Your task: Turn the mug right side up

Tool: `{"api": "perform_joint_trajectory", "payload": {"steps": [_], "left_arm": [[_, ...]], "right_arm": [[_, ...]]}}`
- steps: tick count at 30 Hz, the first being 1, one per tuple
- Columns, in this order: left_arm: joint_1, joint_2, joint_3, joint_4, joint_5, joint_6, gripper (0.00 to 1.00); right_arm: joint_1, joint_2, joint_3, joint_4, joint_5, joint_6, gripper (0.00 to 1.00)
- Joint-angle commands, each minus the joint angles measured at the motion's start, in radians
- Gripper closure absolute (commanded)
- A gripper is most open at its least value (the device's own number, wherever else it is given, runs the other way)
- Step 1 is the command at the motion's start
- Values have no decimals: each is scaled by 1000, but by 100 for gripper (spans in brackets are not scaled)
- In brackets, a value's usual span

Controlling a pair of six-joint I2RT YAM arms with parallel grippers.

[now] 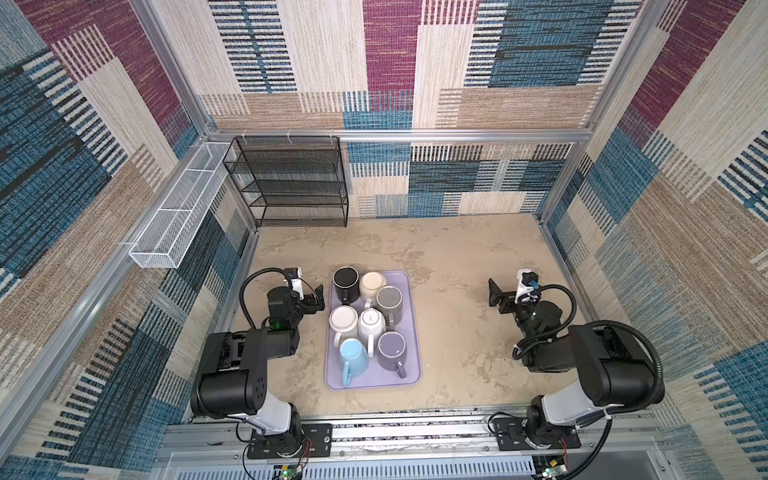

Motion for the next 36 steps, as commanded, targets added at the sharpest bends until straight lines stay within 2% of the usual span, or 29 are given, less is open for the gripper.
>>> {"api": "perform_joint_trajectory", "payload": {"steps": [1,36], "left_arm": [[-1,-3,2,14,5,32,0],[-2,-5,9,0,19,44,0]], "right_arm": [[1,-1,4,15,18,11,0],[6,0,7,10,27,7,0]]}}
